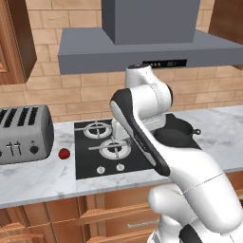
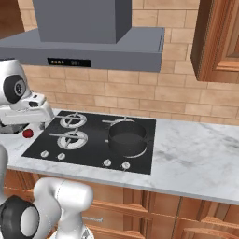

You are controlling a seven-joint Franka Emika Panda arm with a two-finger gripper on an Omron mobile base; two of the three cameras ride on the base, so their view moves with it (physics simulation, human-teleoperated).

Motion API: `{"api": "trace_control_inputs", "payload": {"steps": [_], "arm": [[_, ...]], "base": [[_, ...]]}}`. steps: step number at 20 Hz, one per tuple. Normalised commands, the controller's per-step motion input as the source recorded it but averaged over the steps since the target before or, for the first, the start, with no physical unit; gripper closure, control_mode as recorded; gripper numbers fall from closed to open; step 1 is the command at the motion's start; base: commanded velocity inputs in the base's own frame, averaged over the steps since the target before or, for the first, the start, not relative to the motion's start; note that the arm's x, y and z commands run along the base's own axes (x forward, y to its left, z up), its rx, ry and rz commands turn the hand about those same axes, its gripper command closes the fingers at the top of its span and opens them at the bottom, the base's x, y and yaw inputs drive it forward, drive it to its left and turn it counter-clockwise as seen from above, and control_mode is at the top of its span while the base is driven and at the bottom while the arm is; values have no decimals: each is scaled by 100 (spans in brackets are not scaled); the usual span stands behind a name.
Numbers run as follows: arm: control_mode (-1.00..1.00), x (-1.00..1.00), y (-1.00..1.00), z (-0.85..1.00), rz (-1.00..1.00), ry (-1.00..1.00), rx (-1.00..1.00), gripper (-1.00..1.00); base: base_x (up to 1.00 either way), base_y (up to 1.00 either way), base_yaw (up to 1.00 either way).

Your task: Turn on the burner for the pot on the stove. Wait thirty seconds for the pot to heat up. Then add the tomato to the pot.

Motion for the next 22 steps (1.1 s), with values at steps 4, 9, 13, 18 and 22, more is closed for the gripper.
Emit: {"api": "trace_control_inputs", "payload": {"steps": [4,9,13,18,22], "arm": [[-100,0,82,-1,0,3,-5,-100],[-100,0,70,0,0,1,-4,-100],[-100,0,39,0,1,0,0,-100],[-100,6,8,-21,8,-7,0,-100],[-100,32,8,-43,8,-16,0,-100]], "base": [[0,0,0],[0,0,0],[0,0,0],[0,0,0],[0,0,0]]}}
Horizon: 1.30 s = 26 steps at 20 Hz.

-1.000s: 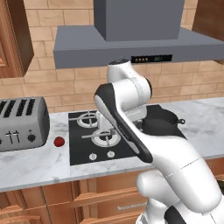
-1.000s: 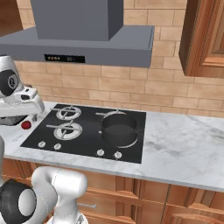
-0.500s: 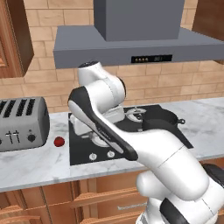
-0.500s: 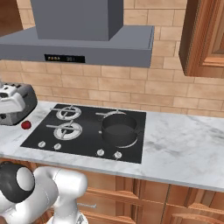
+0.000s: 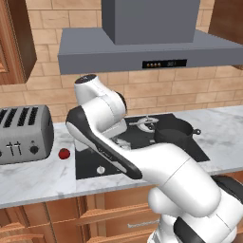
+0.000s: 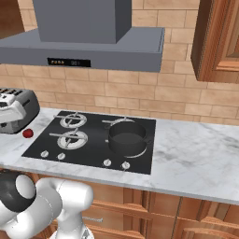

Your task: Turn on the burner for the pot on the stove. Wait thirty seconds for the pot to heat up. Then add the tomato to the pot.

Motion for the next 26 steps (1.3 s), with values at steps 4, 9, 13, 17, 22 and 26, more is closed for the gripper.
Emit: {"api": "trace_control_inputs", "payload": {"steps": [4,9,13,17,22,26], "arm": [[-100,48,11,-39,9,-10,6,-100],[-100,68,35,-29,10,1,11,-100],[-100,59,53,-26,12,3,8,-100],[-100,46,61,-31,10,5,1,-100],[-100,37,38,-36,5,4,0,-100],[-100,42,28,-28,1,5,0,-100]], "base": [[0,0,0],[0,0,0],[0,0,0],[0,0,0],[0,0,0],[0,0,0]]}}
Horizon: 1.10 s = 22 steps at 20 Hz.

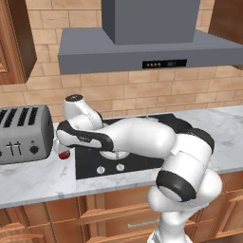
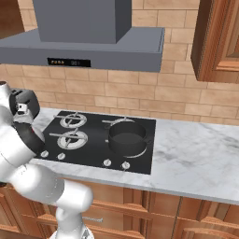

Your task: Turn on the burner for the pot on the stove. Wait thirty seconds for the pot to heat up. Then add the tomato to the pot.

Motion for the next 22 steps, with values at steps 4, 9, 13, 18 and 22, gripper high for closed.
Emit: {"api": "trace_control_inputs", "payload": {"steps": [4,9,13,18,22], "arm": [[-100,31,11,-27,0,1,-1,-100],[-100,27,1,-26,0,0,-5,-100],[-100,31,10,-26,0,0,-2,-100],[-100,33,20,-26,0,0,0,-100],[-100,34,32,-34,0,1,0,-100]], "base": [[0,0,0],[0,0,0],[0,0,0],[0,0,0],[0,0,0]]}}
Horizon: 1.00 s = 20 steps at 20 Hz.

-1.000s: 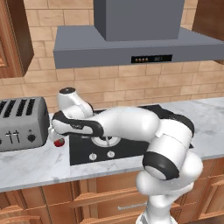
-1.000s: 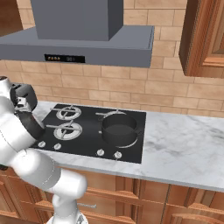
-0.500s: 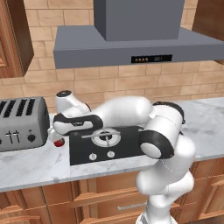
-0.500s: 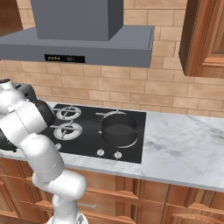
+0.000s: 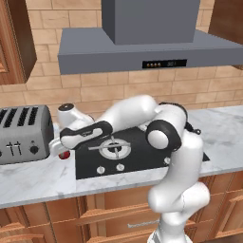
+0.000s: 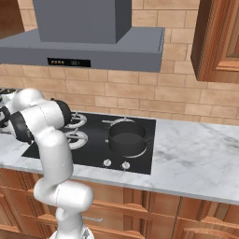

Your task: Turn on the burner for the pot on the stove. Wait thirty seconds for the pot to heat up. Then add the tomato to the pot.

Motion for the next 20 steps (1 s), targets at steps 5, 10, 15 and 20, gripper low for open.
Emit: {"api": "trace_control_inputs", "payload": {"steps": [5,10,15,20], "arm": [[-100,36,30,-32,0,1,0,-100],[-100,41,13,-19,0,0,-1,-100],[-100,34,1,-20,0,0,-3,-100],[-100,22,0,-24,0,0,-3,-100]], "base": [[0,0,0],[0,0,0],[0,0,0],[0,0,0]]}}
